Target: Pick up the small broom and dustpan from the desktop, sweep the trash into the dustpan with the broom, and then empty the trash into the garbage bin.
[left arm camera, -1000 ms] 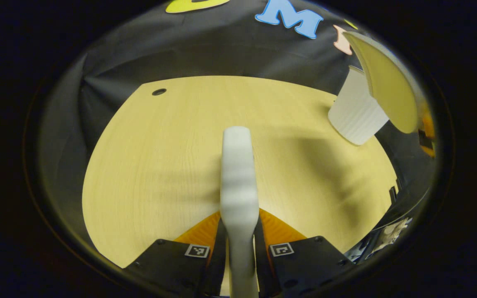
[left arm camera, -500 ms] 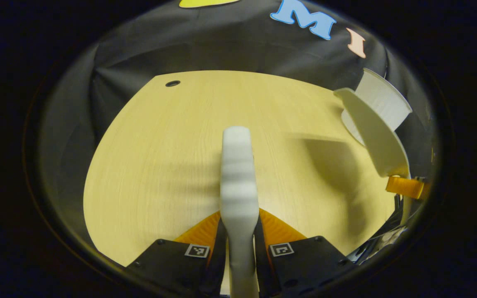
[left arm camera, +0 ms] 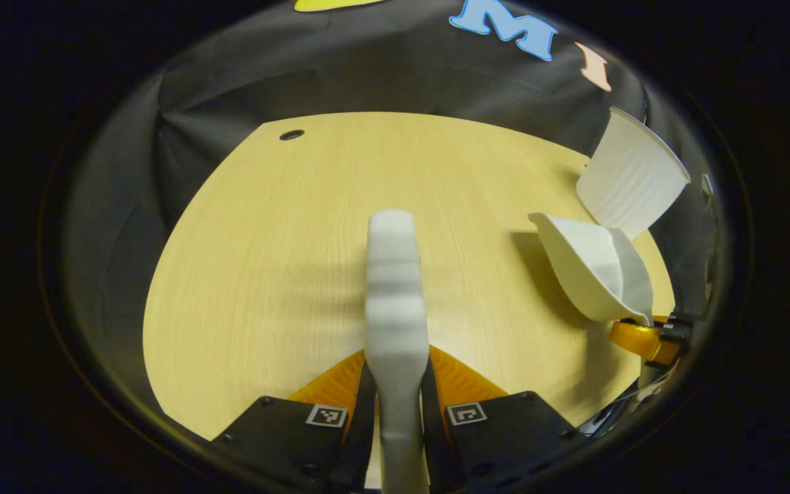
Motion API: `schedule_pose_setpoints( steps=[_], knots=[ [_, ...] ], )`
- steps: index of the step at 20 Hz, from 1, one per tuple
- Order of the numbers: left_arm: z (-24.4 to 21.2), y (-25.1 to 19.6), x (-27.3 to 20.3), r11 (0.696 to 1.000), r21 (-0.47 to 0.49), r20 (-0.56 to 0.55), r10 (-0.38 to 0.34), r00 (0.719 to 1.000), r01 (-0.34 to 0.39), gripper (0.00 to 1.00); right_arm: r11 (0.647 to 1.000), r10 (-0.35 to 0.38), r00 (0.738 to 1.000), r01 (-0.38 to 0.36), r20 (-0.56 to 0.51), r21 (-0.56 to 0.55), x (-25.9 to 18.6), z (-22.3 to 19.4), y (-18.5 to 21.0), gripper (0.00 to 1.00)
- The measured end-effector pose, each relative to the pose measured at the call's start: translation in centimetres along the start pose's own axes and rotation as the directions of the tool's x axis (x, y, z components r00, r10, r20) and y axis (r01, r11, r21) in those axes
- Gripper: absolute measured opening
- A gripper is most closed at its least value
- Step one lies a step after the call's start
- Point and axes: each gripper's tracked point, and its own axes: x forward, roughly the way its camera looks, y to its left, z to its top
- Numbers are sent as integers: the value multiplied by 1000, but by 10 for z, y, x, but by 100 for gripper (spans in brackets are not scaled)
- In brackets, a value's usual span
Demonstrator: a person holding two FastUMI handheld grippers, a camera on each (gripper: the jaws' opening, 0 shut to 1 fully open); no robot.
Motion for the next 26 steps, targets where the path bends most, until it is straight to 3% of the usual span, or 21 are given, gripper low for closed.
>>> schedule_pose_setpoints(
  steps=[18, 26],
  knots=[
    [-13, -17, 5, 999, 34, -46, 34, 998, -32, 40, 999, -28, 997, 29, -70, 16, -3, -10, -6, 32],
    [-8, -21, 3, 998, 47, -25, 44, 999, -43, 49, 1000, -14, 996, 16, -93, 12, -8, -7, -10, 35]
  ],
)
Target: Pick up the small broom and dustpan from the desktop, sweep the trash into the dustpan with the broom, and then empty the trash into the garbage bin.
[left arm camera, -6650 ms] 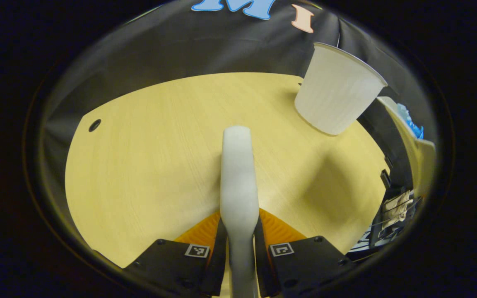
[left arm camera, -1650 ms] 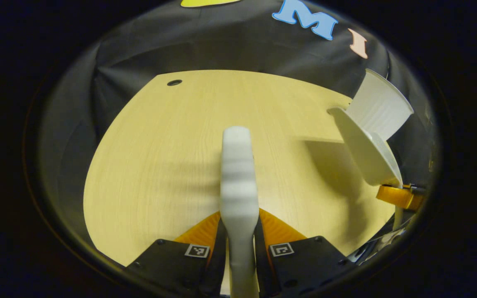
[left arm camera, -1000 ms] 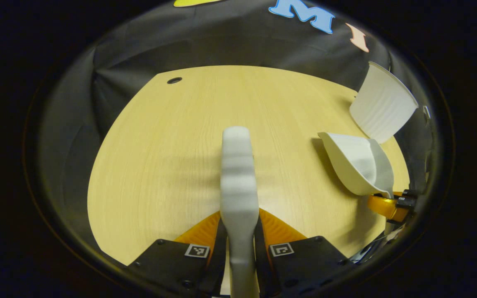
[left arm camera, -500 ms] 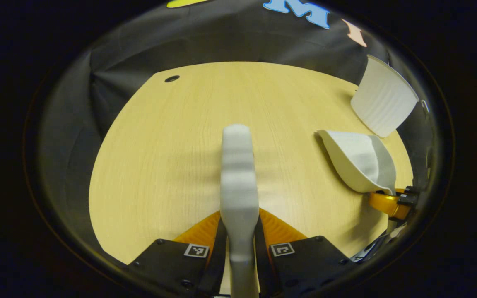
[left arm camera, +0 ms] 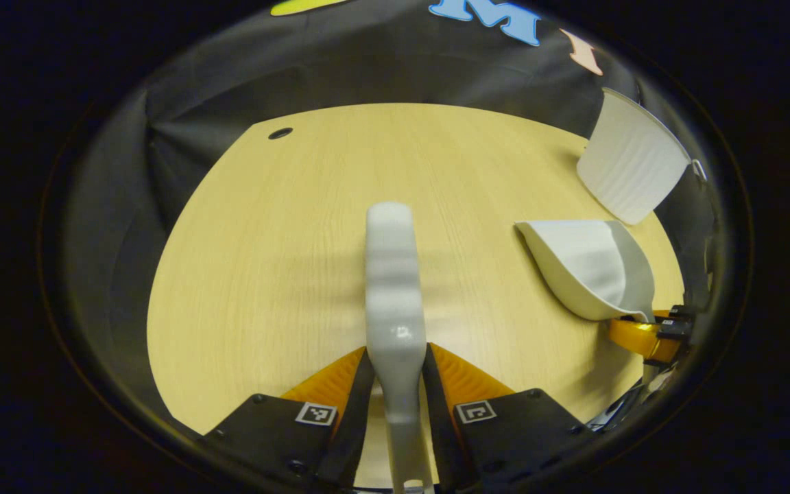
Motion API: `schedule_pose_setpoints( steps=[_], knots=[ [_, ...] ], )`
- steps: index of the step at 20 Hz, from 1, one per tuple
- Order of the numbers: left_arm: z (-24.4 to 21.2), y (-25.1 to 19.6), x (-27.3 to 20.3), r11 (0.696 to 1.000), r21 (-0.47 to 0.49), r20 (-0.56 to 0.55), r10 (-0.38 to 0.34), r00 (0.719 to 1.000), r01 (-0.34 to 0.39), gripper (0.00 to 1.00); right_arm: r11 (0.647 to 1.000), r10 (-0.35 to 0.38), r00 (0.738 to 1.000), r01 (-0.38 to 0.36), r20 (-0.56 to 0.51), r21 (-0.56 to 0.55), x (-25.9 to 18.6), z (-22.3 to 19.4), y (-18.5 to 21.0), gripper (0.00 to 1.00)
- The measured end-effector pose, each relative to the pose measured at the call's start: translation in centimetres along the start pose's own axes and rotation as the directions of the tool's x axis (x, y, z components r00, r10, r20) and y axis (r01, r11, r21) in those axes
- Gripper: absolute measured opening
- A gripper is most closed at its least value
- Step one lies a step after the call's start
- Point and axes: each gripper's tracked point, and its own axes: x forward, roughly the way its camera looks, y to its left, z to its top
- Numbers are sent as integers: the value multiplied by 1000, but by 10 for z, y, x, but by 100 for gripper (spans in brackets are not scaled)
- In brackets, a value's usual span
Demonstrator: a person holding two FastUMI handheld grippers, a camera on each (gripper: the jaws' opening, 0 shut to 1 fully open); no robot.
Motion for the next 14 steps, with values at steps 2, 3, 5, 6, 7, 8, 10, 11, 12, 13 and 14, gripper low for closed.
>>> schedule_pose_setpoints(
  steps=[2, 3, 5, 6, 7, 8, 10, 11, 12, 13, 14],
  knots=[
    [2, -2, -1, 1000, 3, 6, -1, 1000, 1, 50, 1000, 4, 1000, -4, 1, -3, -3, -1, 1, 35],
    [3, -2, -1, 1000, 3, 11, 1, 1000, -1, 50, 1000, 16, 1000, -16, 3, -1, -7, -1, 3, 36],
    [3, -3, -3, 1000, 0, 16, 0, 1000, 0, 58, 1000, 22, 1000, -22, 11, -4, -12, 1, 3, 48],
    [4, -5, -4, 1000, -1, 21, -1, 1000, 1, 65, 1000, 24, 1000, -24, 16, -7, -14, 2, 2, 56],
    [4, -6, -4, 1000, 2, 27, -2, 1000, 2, 69, 1000, 26, 999, -26, 20, -9, -16, 4, 2, 60],
    [7, -5, -6, 1000, 7, 38, 3, 999, -4, 73, 999, 36, 999, -35, 21, -9, -18, 5, 3, 65],
    [12, -3, -7, 1000, 14, 61, 16, 998, -17, 85, 998, 57, 998, -56, 23, -12, -22, 4, 4, 93],
    [14, -2, -8, 1000, 12, 71, 26, 997, -27, 88, 998, 53, 998, -53, 28, -17, -24, 5, 2, 99],
    [17, -2, -10, 1000, 7, 81, 30, 996, -30, 92, 999, 46, 998, -45, 31, -24, -26, 4, -1, 99],
    [18, -2, -12, 1000, -2, 90, 30, 995, -30, 93, 999, 42, 998, -41, 38, -29, -29, 5, -4, 99],
    [21, -3, -15, 999, -14, 103, 31, 994, -29, 97, 999, 40, 998, -39, 43, -31, -32, 6, -6, 99]
  ],
)
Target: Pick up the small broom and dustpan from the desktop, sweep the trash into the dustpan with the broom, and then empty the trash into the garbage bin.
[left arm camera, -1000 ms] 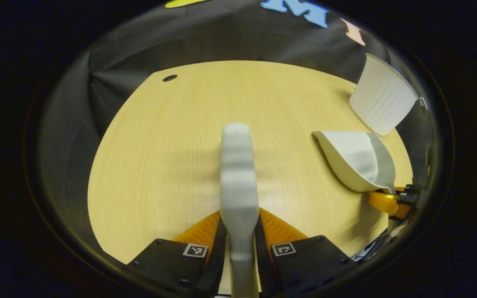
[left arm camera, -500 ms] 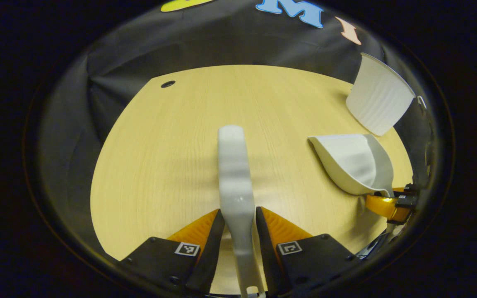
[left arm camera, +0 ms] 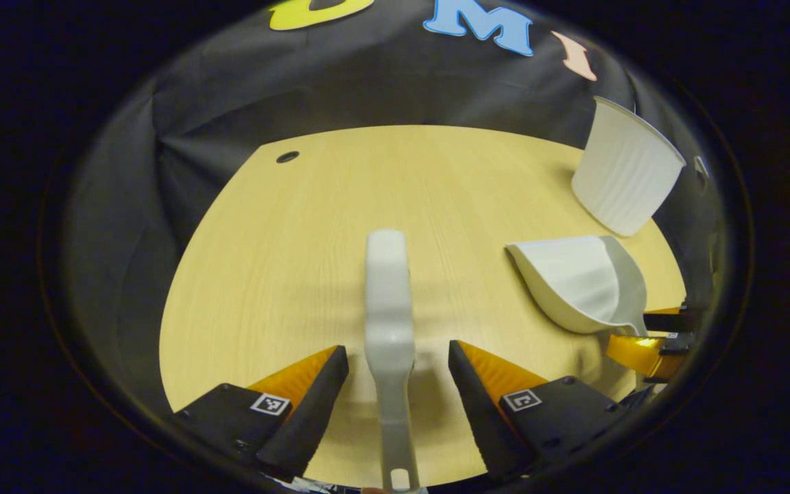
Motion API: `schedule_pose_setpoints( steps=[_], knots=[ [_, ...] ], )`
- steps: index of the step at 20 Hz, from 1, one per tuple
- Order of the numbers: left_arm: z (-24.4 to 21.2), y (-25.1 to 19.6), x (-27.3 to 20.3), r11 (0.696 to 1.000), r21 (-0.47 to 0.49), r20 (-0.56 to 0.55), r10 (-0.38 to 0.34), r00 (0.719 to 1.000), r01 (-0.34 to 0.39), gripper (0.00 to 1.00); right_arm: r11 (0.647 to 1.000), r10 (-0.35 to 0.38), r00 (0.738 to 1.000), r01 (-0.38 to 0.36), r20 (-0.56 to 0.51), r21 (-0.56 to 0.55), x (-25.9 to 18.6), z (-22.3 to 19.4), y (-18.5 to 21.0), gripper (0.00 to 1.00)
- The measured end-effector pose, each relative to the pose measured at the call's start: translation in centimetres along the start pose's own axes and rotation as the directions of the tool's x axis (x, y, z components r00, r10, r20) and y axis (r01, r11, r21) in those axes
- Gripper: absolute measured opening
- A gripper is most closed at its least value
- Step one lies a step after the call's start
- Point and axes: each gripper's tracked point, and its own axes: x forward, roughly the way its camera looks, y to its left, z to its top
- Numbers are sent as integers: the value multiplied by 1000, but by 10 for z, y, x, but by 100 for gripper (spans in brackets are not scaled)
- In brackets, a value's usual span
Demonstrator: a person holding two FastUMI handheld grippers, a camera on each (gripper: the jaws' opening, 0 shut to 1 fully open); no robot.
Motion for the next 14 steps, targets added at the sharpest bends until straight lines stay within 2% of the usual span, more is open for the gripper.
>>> schedule_pose_setpoints(
  steps=[4, 8, 10, 14],
  knots=[
    [13, -5, -14, 999, -41, 89, 10, 996, -6, 96, 1000, -4, 999, 4, 53, -8, -22, 11, -11, 99],
    [38, -7, -35, 996, -90, 220, 43, 975, -23, 96, 998, -14, 987, 24, 162, -59, -52, 38, -23, 99],
    [51, -8, -46, 992, -123, 286, 62, 956, -28, 96, 994, -18, 971, 43, 238, -98, -66, 56, -27, 99],
    [68, -9, -71, 988, -148, 406, 95, 909, -38, 97, 981, -20, 919, 93, 393, -168, -85, 83, -31, 99]
  ],
)
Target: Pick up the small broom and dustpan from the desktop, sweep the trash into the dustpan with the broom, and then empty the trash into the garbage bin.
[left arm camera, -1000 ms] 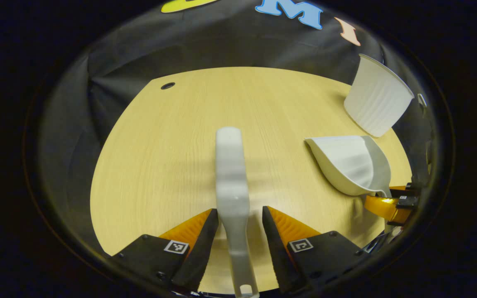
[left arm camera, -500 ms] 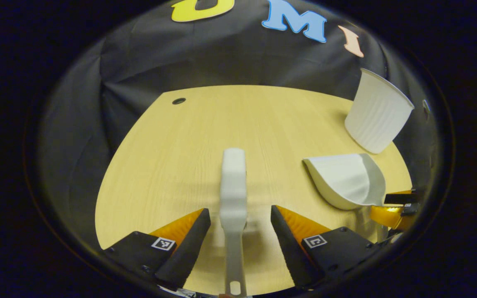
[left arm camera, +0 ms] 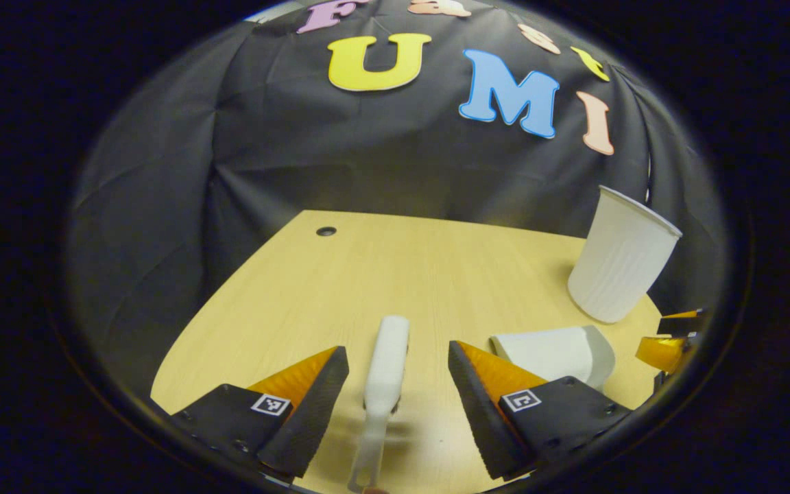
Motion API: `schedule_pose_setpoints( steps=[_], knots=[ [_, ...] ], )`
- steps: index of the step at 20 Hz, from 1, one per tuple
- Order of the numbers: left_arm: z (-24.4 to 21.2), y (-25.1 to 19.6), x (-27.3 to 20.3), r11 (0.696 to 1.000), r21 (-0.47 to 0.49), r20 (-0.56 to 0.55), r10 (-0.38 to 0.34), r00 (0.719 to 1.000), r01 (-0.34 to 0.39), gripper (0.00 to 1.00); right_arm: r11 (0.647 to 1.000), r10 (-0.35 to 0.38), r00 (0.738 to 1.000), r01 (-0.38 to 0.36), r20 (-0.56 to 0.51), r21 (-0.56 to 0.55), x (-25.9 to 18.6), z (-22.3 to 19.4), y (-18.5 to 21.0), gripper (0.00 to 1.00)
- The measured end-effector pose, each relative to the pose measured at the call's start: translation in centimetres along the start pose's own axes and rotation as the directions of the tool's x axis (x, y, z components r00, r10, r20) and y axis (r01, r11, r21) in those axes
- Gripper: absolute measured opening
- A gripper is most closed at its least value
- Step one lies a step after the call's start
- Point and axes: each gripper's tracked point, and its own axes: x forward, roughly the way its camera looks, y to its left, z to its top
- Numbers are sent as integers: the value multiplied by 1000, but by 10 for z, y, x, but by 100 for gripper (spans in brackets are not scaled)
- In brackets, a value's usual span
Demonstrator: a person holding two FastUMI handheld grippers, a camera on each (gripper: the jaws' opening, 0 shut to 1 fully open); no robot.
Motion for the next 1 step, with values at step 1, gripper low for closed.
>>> schedule_pose_setpoints(
  steps=[1],
  knots=[
    [7, -1, -4, 1000, 3, 31, 0, 1000, 0, 96, 1000, -3, 999, 3, 34, -17, -3, 8, -1, 99]
  ],
)
